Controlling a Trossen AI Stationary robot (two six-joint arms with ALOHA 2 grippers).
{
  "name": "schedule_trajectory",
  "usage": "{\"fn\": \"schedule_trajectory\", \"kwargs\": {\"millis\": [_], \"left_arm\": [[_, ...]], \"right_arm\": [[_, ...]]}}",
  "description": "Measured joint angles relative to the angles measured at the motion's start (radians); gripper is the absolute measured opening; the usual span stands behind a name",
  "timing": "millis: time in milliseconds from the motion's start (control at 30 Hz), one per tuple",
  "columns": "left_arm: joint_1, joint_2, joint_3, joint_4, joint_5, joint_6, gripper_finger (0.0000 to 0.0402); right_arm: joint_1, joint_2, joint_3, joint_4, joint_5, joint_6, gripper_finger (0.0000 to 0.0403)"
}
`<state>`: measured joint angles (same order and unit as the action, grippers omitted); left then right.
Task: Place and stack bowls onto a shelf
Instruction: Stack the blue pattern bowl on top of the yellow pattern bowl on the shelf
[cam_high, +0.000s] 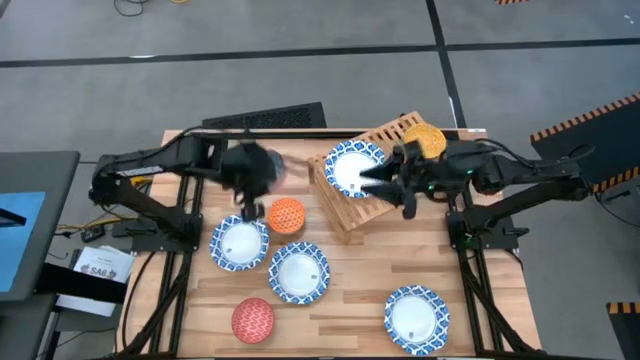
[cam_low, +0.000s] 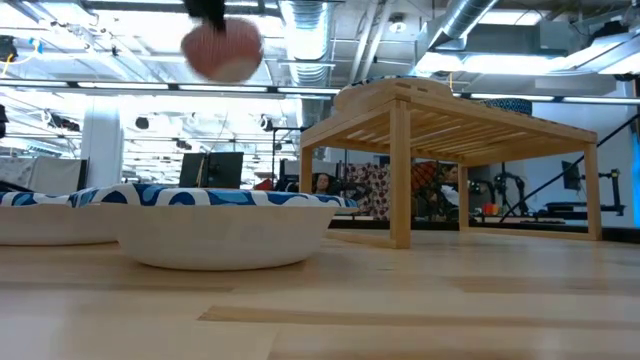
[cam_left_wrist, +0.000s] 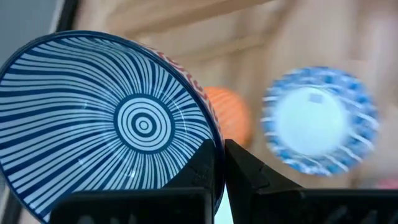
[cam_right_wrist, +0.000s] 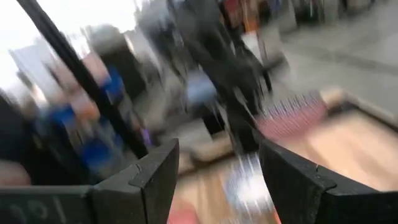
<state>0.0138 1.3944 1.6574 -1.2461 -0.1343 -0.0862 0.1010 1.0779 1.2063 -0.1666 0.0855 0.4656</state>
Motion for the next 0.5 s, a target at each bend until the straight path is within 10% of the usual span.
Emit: {"fn": "schedule_trajectory", "kwargs": {"millis": [500], "left_arm": [[-0.468,0.389,0.219,-0.045,-0.433,0.187,0.0]], "right_arm": [[0.021,0.288,0.296,-0.526,-0.197,0.166,0.0249]]}}
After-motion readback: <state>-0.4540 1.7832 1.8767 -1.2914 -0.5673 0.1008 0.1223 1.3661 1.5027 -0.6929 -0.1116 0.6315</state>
